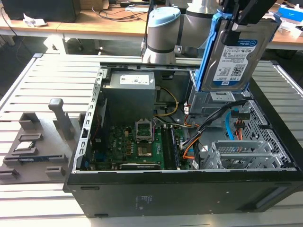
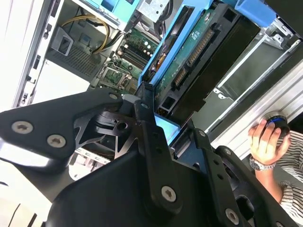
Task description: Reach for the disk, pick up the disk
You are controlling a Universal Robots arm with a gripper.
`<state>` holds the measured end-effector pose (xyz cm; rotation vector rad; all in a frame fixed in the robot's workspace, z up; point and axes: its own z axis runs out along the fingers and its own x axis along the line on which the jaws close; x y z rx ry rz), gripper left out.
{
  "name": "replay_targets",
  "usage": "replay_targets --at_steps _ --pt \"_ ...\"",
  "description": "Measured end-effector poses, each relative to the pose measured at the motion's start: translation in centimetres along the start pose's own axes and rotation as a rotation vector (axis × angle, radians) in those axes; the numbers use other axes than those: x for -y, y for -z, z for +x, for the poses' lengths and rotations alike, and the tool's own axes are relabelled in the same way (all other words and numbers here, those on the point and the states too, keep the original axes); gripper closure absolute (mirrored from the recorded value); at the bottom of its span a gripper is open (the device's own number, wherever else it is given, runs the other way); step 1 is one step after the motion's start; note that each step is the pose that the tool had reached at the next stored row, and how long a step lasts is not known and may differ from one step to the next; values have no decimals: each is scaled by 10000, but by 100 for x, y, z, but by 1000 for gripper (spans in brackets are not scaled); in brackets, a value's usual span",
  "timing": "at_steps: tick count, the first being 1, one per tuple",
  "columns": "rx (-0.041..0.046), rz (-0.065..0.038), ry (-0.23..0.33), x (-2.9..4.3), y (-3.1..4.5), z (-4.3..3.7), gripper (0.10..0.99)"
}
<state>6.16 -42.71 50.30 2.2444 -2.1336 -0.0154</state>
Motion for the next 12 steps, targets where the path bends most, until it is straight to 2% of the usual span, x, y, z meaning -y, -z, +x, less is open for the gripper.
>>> replay_targets --at_steps 9,12 --pt "-1 0 1 -5 -2 97 722" --pt "0 0 1 -8 -4 156 722"
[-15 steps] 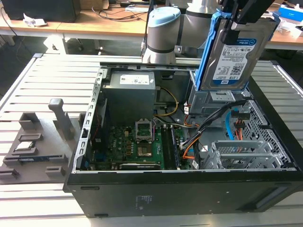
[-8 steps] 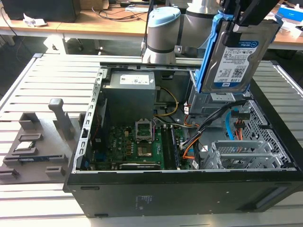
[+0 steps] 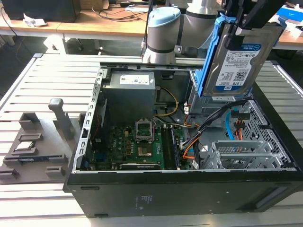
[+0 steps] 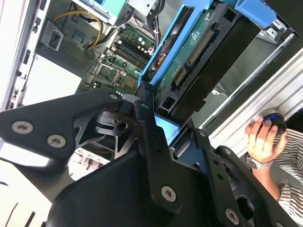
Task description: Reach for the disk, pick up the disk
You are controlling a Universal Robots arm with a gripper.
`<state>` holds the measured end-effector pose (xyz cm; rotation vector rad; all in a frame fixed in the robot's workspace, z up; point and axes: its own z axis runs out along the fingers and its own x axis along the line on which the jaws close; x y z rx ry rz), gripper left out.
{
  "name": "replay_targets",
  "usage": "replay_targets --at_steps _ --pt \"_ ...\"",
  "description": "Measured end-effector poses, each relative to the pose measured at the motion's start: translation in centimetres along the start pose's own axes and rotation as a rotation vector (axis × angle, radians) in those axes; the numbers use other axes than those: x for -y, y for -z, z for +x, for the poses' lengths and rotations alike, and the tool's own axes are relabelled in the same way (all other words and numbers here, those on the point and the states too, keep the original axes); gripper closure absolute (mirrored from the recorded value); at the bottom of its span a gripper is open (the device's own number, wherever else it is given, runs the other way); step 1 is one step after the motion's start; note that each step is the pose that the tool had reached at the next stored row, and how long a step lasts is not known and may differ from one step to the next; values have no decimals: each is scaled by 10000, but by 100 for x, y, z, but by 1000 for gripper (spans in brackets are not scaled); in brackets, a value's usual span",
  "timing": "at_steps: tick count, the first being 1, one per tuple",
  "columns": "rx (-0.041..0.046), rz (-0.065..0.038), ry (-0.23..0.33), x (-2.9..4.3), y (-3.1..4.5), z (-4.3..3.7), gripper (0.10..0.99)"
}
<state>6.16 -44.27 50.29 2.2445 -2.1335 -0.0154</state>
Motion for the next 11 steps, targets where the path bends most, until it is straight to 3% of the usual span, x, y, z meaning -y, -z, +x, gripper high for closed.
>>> replay_targets --at_steps 11 --pt "0 0 -1 -7 -4 144 722"
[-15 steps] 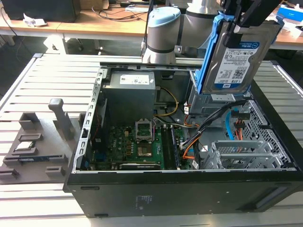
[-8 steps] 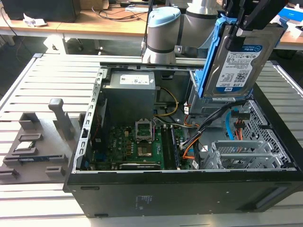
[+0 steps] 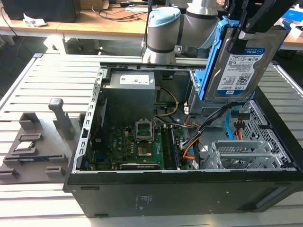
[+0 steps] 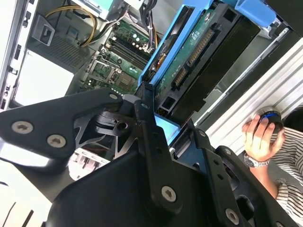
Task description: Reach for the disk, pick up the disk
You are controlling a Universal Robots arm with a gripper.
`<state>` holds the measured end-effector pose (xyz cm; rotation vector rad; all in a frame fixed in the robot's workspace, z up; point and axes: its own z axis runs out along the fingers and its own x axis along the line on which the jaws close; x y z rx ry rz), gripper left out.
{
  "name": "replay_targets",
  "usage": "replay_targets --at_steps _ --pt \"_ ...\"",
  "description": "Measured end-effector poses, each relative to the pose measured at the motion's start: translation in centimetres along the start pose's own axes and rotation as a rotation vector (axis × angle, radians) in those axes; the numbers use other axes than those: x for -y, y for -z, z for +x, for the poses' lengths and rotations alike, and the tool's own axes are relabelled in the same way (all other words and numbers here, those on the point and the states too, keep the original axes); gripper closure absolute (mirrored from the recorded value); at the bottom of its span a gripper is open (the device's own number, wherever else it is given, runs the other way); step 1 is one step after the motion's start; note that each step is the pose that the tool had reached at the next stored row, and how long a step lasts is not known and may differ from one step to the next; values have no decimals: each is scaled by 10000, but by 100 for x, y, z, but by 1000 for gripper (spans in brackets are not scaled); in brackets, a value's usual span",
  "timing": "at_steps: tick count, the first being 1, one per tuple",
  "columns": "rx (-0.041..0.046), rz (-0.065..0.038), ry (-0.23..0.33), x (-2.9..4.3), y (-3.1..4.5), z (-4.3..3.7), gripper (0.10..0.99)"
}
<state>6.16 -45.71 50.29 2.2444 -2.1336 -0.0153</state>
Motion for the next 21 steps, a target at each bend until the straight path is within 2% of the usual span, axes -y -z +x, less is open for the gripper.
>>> replay_targets --at_steps 21 --pt "0 0 0 -14 -7 282 722"
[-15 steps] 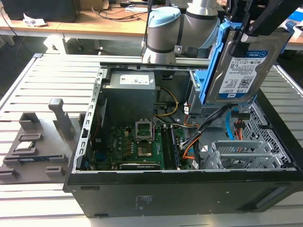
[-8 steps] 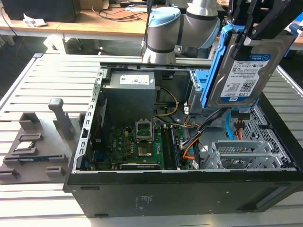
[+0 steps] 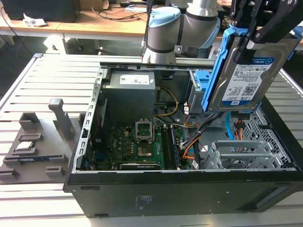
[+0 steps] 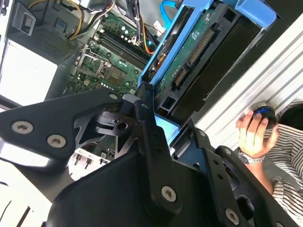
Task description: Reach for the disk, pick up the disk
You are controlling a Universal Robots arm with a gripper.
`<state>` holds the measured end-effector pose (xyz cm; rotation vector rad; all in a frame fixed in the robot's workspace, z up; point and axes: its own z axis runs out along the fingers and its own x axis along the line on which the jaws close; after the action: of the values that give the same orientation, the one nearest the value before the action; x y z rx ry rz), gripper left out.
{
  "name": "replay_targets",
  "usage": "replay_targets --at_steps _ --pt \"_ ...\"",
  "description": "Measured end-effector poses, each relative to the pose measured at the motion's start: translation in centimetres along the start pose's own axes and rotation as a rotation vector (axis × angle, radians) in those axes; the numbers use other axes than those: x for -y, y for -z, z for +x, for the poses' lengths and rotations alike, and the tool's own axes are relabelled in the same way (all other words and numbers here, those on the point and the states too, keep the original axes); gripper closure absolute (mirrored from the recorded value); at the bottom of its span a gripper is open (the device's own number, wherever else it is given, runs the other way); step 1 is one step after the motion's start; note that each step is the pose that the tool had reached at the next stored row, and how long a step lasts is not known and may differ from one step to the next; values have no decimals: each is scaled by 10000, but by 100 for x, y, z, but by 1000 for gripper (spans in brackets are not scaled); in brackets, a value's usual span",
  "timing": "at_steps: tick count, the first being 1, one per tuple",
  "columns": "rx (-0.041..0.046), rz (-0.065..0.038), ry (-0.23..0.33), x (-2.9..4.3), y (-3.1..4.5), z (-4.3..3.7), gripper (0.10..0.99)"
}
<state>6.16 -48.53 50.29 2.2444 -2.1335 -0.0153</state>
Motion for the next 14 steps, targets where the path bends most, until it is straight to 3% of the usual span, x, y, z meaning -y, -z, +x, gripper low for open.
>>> replay_targets --at_steps 14 --pt "-1 0 0 -10 -5 208 722"
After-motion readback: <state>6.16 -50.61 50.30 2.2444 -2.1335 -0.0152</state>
